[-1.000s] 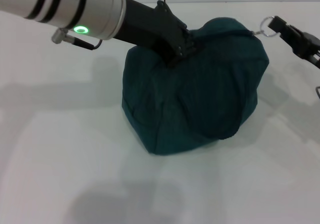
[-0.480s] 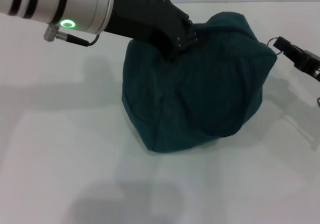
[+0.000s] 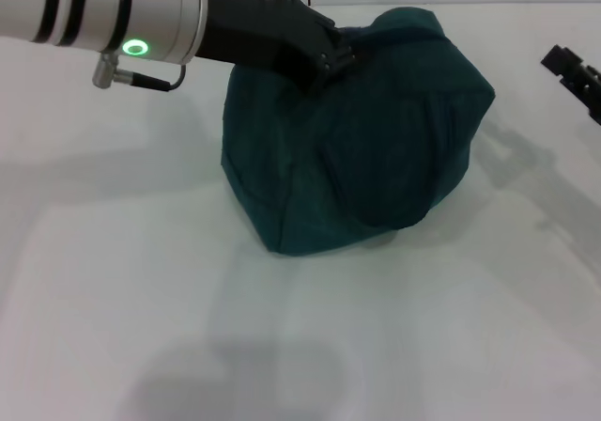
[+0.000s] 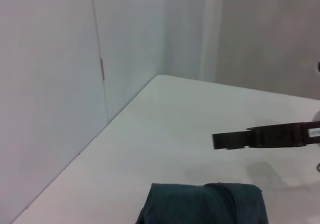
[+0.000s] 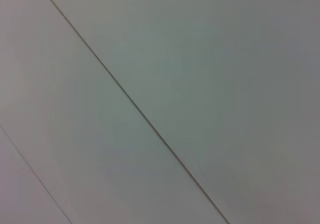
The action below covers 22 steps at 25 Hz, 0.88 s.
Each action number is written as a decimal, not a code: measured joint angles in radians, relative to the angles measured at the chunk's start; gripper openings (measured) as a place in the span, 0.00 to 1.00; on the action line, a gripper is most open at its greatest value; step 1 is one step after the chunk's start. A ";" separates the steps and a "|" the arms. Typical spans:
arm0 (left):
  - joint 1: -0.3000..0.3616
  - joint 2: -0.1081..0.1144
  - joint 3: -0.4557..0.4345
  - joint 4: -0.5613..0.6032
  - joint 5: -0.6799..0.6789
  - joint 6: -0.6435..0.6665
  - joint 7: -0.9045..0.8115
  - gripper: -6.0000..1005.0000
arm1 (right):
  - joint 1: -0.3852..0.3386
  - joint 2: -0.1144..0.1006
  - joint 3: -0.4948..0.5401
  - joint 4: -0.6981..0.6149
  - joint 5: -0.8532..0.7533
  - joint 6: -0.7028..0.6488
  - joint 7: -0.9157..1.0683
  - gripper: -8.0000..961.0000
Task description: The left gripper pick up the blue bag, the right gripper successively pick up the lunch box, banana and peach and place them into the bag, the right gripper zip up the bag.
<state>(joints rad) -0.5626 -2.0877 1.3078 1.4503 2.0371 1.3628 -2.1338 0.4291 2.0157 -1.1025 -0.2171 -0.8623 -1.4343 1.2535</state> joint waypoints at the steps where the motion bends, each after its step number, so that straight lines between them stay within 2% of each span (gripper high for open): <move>1: 0.001 0.000 0.000 -0.007 -0.006 -0.003 0.003 0.10 | -0.003 0.000 0.001 0.000 0.000 -0.005 0.000 0.28; 5: 0.012 0.000 -0.001 -0.044 -0.048 -0.025 0.031 0.11 | -0.016 -0.002 0.002 -0.001 -0.001 -0.016 -0.002 0.44; 7: 0.022 0.000 -0.001 -0.053 -0.063 -0.041 0.043 0.15 | -0.020 -0.003 0.001 -0.002 -0.004 -0.023 -0.003 0.52; 13: 0.063 0.000 -0.021 -0.049 -0.129 -0.068 0.086 0.28 | -0.031 -0.012 -0.003 -0.004 -0.007 -0.062 -0.009 0.64; 16: 0.096 0.003 -0.039 -0.046 -0.217 -0.051 0.137 0.34 | -0.043 -0.029 -0.009 -0.016 -0.011 -0.155 -0.041 0.70; 18: 0.129 0.004 -0.068 -0.045 -0.292 -0.006 0.189 0.42 | -0.054 -0.047 -0.016 -0.044 -0.043 -0.224 -0.066 0.73; 22: 0.212 0.003 -0.148 -0.063 -0.438 0.133 0.314 0.58 | -0.083 -0.078 -0.018 -0.168 -0.197 -0.348 -0.091 0.88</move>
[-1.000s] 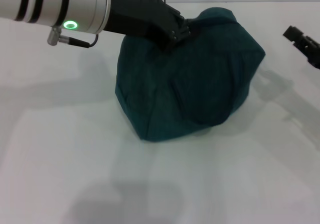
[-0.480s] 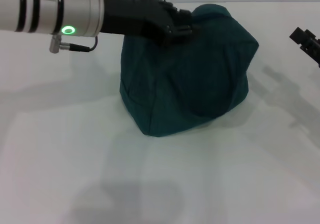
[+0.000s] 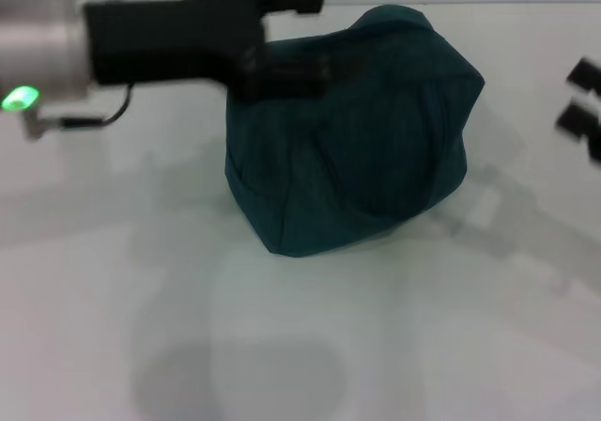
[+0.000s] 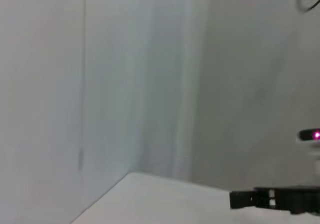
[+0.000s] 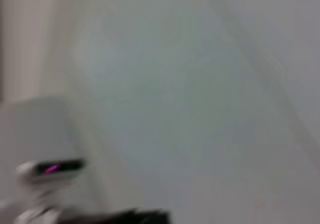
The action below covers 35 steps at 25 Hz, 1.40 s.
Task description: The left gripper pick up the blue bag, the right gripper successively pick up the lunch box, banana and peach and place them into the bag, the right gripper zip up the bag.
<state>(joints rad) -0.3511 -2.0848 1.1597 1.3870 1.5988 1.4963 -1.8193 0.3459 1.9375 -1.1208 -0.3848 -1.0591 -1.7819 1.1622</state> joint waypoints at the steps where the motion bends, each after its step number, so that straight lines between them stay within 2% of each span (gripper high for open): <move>1: 0.016 0.000 -0.011 -0.006 -0.022 0.024 0.020 0.62 | -0.010 -0.003 0.002 -0.027 -0.031 -0.019 -0.006 0.91; 5: 0.117 0.001 -0.045 -0.052 -0.042 0.100 0.140 0.78 | -0.053 -0.008 0.004 -0.138 -0.155 -0.050 -0.032 0.91; 8: 0.184 0.003 -0.047 -0.109 -0.019 0.124 0.230 0.85 | -0.071 -0.004 0.007 -0.159 -0.225 -0.019 -0.065 0.90; 10: 0.216 0.002 -0.046 -0.139 0.008 0.128 0.274 0.89 | -0.078 0.005 0.007 -0.149 -0.266 0.017 -0.102 0.90; 13: 0.247 -0.002 -0.048 -0.196 0.063 0.124 0.328 0.89 | -0.086 0.028 0.007 -0.142 -0.326 0.091 -0.132 0.90; 16: 0.245 0.000 -0.072 -0.311 0.079 0.118 0.381 0.89 | -0.089 0.053 0.007 -0.117 -0.367 0.174 -0.163 0.90; 18: 0.229 0.001 -0.109 -0.404 0.090 0.117 0.435 0.89 | -0.088 0.062 0.007 -0.087 -0.371 0.218 -0.189 0.90; 24: 0.187 0.001 -0.248 -0.606 0.149 0.107 0.575 0.89 | -0.075 0.070 0.007 -0.016 -0.365 0.309 -0.242 0.90; 27: 0.181 0.003 -0.271 -0.643 0.150 0.106 0.608 0.89 | -0.074 0.071 0.007 -0.006 -0.365 0.320 -0.257 0.90; 35: 0.183 0.001 -0.270 -0.650 0.150 0.109 0.622 0.89 | -0.080 0.072 0.007 -0.005 -0.364 0.317 -0.262 0.90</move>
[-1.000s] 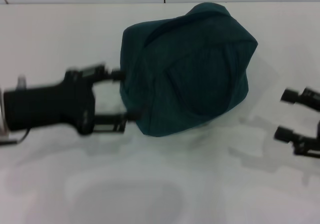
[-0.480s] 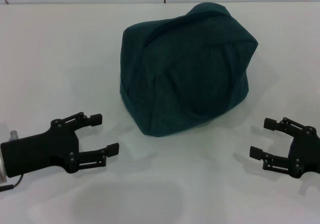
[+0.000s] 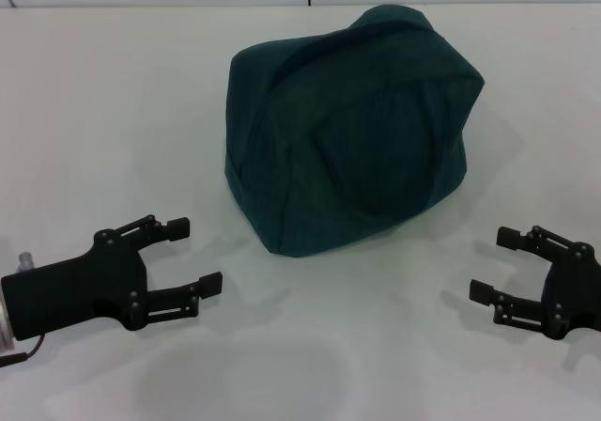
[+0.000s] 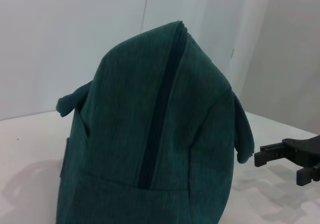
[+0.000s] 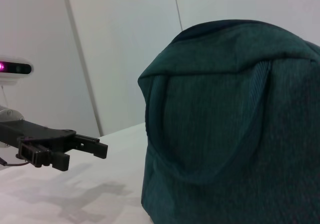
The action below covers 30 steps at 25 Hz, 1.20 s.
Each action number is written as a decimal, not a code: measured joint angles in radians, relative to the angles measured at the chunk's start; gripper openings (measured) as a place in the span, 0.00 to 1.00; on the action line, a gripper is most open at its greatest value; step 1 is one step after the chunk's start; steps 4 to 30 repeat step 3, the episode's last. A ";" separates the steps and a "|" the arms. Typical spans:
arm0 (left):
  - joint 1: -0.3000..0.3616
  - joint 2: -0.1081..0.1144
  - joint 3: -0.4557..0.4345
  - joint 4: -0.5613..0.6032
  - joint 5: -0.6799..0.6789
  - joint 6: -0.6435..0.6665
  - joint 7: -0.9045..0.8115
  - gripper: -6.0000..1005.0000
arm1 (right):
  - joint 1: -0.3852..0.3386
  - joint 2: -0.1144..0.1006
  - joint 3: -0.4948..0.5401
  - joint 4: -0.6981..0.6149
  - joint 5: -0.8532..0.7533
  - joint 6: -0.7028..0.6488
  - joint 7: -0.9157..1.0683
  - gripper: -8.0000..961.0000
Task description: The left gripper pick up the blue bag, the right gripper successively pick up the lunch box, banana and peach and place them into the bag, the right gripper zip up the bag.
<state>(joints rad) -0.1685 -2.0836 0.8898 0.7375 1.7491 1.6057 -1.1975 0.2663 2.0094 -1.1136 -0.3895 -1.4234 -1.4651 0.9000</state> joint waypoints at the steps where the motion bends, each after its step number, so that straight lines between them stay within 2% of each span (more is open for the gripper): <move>1: 0.000 0.000 0.000 0.000 0.000 0.002 0.000 0.89 | -0.001 0.000 0.000 0.000 0.000 -0.001 0.000 0.90; 30: -0.001 0.000 -0.001 -0.001 0.000 0.005 0.000 0.89 | -0.002 0.000 0.000 0.000 0.000 -0.002 -0.001 0.90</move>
